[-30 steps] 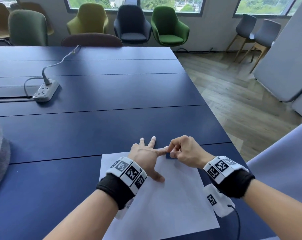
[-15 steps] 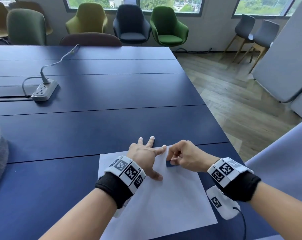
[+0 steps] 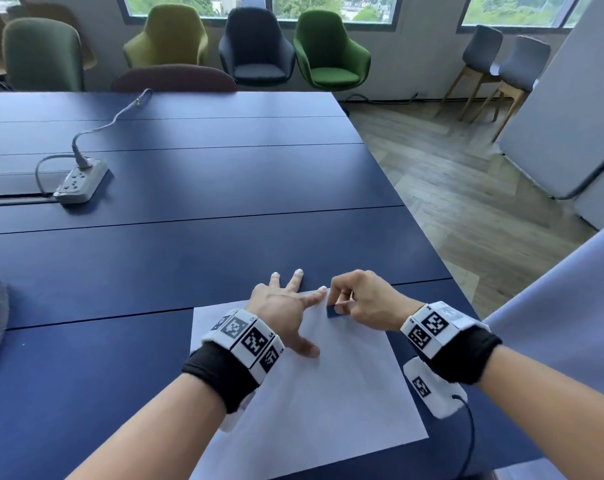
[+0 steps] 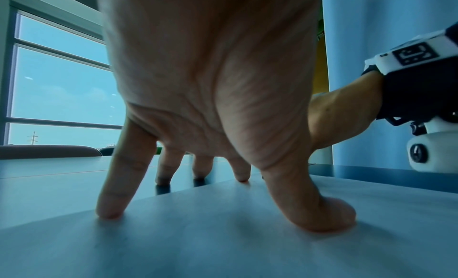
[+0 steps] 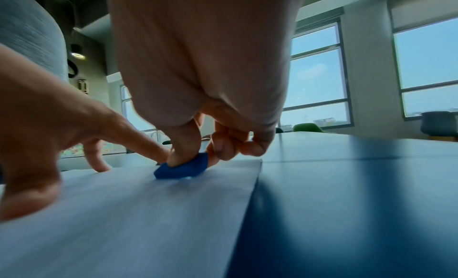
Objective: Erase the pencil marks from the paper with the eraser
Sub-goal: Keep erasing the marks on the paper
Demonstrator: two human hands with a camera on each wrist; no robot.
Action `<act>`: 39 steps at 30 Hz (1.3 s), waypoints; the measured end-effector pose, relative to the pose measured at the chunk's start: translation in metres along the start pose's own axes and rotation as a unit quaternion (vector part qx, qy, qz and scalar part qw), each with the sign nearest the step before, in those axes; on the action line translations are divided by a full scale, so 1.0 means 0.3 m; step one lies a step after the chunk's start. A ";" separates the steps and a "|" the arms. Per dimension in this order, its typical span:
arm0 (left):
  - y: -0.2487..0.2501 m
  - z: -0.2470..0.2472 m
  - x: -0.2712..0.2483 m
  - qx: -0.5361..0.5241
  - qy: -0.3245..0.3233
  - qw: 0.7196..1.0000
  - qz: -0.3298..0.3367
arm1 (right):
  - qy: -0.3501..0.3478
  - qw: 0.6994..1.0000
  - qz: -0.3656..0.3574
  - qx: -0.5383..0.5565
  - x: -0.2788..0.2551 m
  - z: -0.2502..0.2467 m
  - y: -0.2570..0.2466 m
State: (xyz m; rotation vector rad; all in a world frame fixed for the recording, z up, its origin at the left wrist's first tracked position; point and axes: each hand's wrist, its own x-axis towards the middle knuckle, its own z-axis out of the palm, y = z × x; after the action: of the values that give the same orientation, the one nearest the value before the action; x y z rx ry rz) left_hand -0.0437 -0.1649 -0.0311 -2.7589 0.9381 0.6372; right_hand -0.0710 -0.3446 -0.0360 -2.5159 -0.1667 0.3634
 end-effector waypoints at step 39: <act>0.001 -0.004 -0.001 0.009 -0.013 1.000 -0.011 | -0.029 0.998 -0.014 0.058 -0.178 0.091 -0.027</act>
State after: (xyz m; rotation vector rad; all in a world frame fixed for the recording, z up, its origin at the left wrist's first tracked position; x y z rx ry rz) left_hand -0.0437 -0.1655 -0.0300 -2.7350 0.9031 0.6561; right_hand -0.1302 -0.3340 -0.0412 -2.3877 -0.1973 0.4222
